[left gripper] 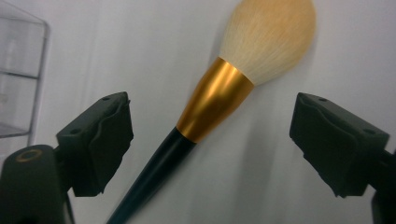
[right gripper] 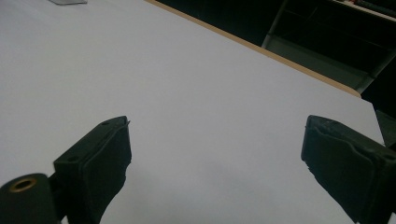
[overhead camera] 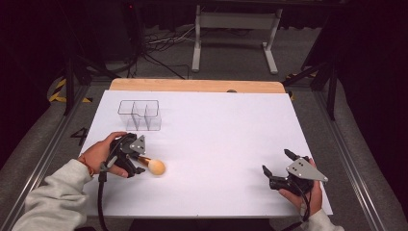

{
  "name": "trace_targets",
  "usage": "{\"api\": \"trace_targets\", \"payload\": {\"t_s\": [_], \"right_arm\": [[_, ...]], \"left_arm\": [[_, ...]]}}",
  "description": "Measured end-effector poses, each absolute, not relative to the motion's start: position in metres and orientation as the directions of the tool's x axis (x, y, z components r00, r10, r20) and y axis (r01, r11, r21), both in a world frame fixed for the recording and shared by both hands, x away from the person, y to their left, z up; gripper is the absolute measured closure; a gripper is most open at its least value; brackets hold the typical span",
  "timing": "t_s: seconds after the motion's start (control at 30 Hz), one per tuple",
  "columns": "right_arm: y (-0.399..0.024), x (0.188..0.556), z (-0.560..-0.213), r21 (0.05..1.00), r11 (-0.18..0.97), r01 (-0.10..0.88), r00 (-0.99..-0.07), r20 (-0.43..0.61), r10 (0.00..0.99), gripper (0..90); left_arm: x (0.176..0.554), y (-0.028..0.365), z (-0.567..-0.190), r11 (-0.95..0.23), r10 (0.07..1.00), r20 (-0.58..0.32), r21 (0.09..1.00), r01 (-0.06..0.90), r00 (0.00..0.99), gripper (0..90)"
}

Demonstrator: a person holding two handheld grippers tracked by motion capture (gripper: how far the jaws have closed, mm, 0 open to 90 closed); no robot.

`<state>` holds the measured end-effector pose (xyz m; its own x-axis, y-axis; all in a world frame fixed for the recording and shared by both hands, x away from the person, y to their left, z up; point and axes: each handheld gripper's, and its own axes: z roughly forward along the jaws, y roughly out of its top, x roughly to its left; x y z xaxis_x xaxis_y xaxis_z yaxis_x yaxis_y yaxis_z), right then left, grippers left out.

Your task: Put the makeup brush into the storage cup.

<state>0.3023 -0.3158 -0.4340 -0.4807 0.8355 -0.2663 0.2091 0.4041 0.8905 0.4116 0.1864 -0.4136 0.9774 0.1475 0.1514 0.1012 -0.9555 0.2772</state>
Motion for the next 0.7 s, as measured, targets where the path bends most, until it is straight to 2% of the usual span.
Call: {"api": "trace_targets", "payload": {"t_s": [0.1, 0.13, 0.2, 0.43, 0.7], "right_arm": [[-0.316, 0.302, -0.434, 0.891, 0.405, 0.207, -0.474, -0.27, 0.838, 9.4], [-0.316, 0.302, -0.434, 0.891, 0.403, 0.207, -0.472, -0.27, 0.839, 9.5], [-0.317, 0.303, -0.435, 0.892, 0.398, 0.215, -0.472, -0.262, 0.842, 9.5], [-0.316, 0.304, -0.435, 0.891, 0.401, 0.215, -0.479, -0.262, 0.838, 9.8], [-0.317, 0.304, -0.435, 0.891, 0.399, 0.215, -0.481, -0.259, 0.838, 9.8]], "left_arm": [[0.417, 0.181, -0.418, -0.97, 0.099, 0.095, 0.232, 0.075, 0.991, 23.1], [0.418, 0.179, -0.419, -0.978, 0.089, 0.098, 0.197, 0.068, 0.991, 24.4], [0.422, 0.176, -0.42, -0.981, 0.062, 0.091, 0.187, 0.044, 0.994, 30.3], [0.425, 0.167, -0.426, -0.989, 0.049, 0.053, 0.143, 0.041, 0.997, 41.8], [0.426, 0.164, -0.426, -0.992, 0.031, 0.034, 0.124, 0.027, 0.999, 46.6]]}}
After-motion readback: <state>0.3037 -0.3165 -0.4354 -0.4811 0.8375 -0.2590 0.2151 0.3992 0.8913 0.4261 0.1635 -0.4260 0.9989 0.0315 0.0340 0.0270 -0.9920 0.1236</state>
